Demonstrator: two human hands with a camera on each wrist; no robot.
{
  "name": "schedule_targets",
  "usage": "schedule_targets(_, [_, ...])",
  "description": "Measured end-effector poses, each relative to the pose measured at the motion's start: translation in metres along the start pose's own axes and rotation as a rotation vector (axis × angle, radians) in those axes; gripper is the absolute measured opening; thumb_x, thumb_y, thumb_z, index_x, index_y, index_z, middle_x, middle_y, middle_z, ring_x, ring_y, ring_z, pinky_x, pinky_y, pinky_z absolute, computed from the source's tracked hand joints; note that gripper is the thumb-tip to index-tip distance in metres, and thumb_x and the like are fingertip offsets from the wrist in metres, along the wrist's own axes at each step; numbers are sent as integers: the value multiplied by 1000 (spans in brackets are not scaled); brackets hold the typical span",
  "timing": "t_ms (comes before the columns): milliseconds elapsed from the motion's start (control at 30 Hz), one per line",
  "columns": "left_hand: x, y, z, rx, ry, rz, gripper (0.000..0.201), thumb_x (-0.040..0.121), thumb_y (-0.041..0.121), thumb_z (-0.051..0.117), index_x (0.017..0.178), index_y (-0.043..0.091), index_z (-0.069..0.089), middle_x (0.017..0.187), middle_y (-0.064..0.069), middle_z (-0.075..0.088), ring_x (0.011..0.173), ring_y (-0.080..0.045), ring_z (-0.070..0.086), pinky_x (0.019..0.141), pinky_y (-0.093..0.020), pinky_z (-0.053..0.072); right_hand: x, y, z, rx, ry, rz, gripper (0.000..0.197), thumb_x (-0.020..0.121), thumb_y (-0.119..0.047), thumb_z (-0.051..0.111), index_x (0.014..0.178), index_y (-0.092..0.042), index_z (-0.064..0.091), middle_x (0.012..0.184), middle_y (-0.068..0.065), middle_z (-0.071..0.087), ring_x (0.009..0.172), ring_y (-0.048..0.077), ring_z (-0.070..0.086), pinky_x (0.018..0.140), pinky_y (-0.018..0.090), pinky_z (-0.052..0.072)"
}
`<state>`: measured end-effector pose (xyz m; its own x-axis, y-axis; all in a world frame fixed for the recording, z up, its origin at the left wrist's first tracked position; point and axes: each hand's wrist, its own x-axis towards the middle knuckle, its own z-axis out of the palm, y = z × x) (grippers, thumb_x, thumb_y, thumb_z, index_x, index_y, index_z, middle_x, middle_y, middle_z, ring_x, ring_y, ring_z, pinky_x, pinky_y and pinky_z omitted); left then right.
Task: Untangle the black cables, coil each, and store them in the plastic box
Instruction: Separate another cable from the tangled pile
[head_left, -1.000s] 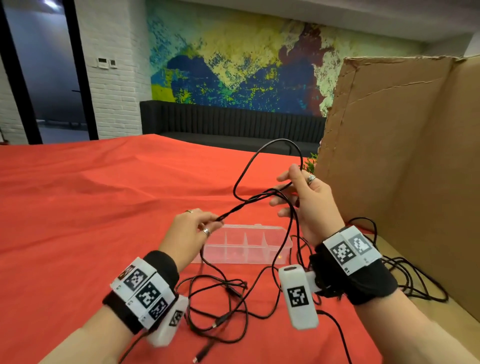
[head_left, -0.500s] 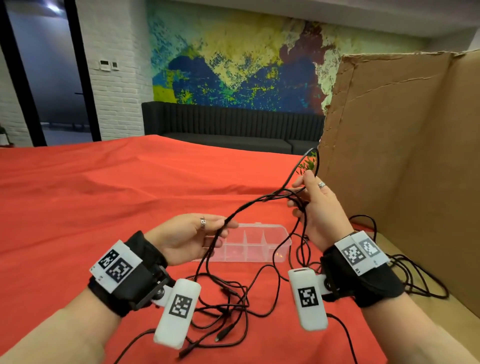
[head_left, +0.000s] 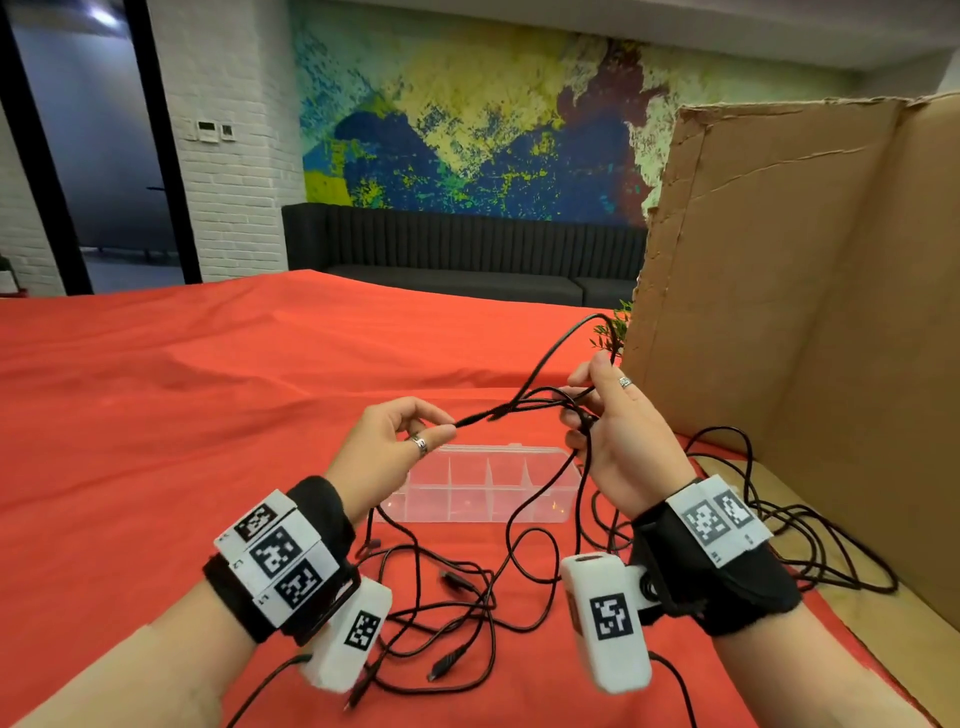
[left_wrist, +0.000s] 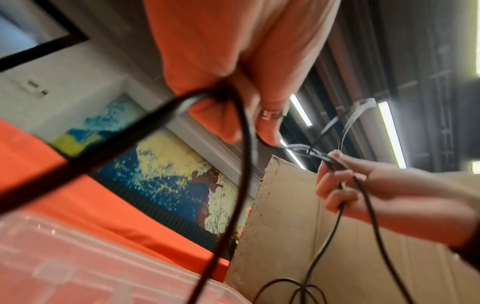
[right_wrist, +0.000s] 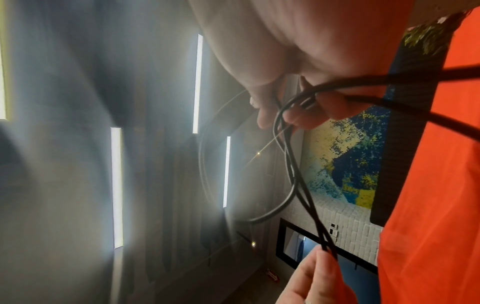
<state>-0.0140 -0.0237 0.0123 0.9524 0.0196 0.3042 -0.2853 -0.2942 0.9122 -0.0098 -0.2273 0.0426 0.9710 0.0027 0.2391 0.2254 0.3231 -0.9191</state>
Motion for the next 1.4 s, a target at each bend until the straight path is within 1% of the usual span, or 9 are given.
schedule_targets(200, [15,8,-16,372,39,146,14,90,25,57,78,20,62,75,-2,55,68,-16,48,66,-26,38,-9,-2,5,-121,-75,-55,35,97,-38,39,70,-19,49,63,-4,48,47,8,39,47,20,27])
schedule_targets(333, [17,15,-40,191,-345,-106,28,85,36,63,64,17,58,47,6,31,44,-11,29,48,-23,35,-5,-10,-5,-147,42,-92,36,98,-37,38,66,-21,44,57,-12,55,42,5,34,43,15,25])
schedule_targets(433, [17,11,-60,137,-447,-211,49,53,64,72,56,18,55,46,7,24,41,-10,21,41,-18,25,-2,-13,-17,-149,100,-103,37,98,-39,38,66,-21,42,64,-7,58,38,5,32,40,15,26])
schedule_targets(500, [19,8,-66,252,-402,-187,64,41,78,69,52,18,52,47,4,25,43,-12,22,42,-18,23,-4,-9,-17,-175,114,-111,37,98,-38,37,67,-20,43,68,-3,57,35,5,30,38,16,26])
schedule_targets(900, [31,-6,-84,751,226,21,69,59,80,52,54,13,37,52,-2,44,58,-22,47,58,-31,38,-3,-19,-51,-91,392,-158,39,99,-41,35,66,-21,41,52,-5,40,30,3,26,36,9,22])
schedule_targets(1033, [34,-15,-69,682,118,-13,55,73,67,54,57,16,42,58,-2,45,64,-24,48,61,-32,37,0,-14,-45,-105,318,-179,38,100,-38,35,68,-20,43,56,-1,47,28,3,25,37,9,22])
schedule_targets(1167, [23,-17,-36,887,-10,8,22,81,53,57,92,34,57,109,0,43,113,-21,39,93,-39,32,-8,11,-19,-102,210,-130,34,100,-34,35,71,-18,43,62,1,53,28,4,27,37,12,22])
schedule_targets(1300, [-8,5,0,520,-299,142,38,67,63,64,93,37,54,99,11,53,88,-7,51,80,-29,43,-13,21,-3,20,167,-66,34,99,-36,35,72,-17,42,60,-2,50,32,6,26,38,14,21])
schedule_targets(1400, [-19,11,23,346,-426,141,21,80,42,66,89,25,59,81,10,61,68,-6,56,68,-26,47,-15,21,7,57,144,-36,34,99,-37,35,74,-16,43,56,-4,49,33,7,29,37,15,22])
